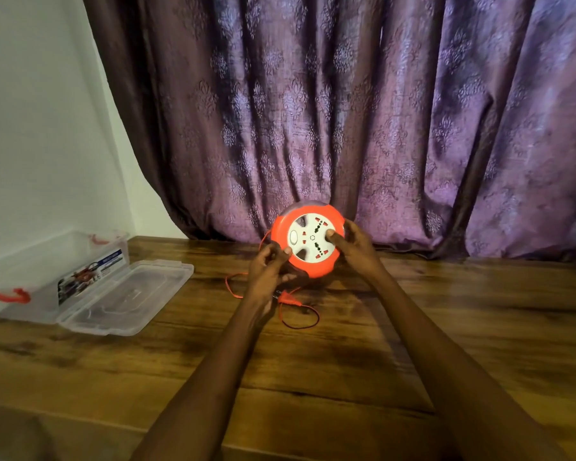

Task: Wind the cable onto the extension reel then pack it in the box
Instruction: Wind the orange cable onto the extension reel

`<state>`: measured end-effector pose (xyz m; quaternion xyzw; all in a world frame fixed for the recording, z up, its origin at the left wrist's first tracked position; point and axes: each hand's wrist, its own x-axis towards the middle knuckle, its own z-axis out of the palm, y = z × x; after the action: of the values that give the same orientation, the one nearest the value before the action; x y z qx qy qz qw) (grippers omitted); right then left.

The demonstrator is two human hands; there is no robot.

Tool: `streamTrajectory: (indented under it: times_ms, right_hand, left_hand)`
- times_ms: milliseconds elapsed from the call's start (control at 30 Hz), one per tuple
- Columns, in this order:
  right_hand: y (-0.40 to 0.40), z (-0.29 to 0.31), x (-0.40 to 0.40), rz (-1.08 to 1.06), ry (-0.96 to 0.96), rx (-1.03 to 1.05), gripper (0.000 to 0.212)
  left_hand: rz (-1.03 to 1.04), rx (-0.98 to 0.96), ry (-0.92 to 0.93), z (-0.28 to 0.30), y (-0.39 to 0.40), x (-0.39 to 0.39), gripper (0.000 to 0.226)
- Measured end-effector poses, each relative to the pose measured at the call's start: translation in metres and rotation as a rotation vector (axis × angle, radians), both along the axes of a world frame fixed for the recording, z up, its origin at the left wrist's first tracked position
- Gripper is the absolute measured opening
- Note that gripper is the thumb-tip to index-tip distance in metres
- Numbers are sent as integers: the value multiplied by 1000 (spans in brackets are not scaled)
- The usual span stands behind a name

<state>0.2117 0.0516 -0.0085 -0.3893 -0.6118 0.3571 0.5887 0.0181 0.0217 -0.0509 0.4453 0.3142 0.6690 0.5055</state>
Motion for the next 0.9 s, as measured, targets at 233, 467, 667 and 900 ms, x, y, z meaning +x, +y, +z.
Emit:
streamTrajectory:
  times_ms: [233,467,667,900]
  right_hand:
    - [-11,-1,-3,-479,-1108,674,49]
    - [-19,3,-23,-627,-1248,521,64]
    - [-28,11,-44,-595,-815,45,62]
    - [-29,21,-56,-39,405,-579,52]
  left_hand:
    - [109,-31,-20,0,-4,7,14]
    - [95,-20,-66,-2,-6,20,18]
    - [97,45,-65,-6,-5,22,19]
    - [67,55,-119,-5,-5,28,21]
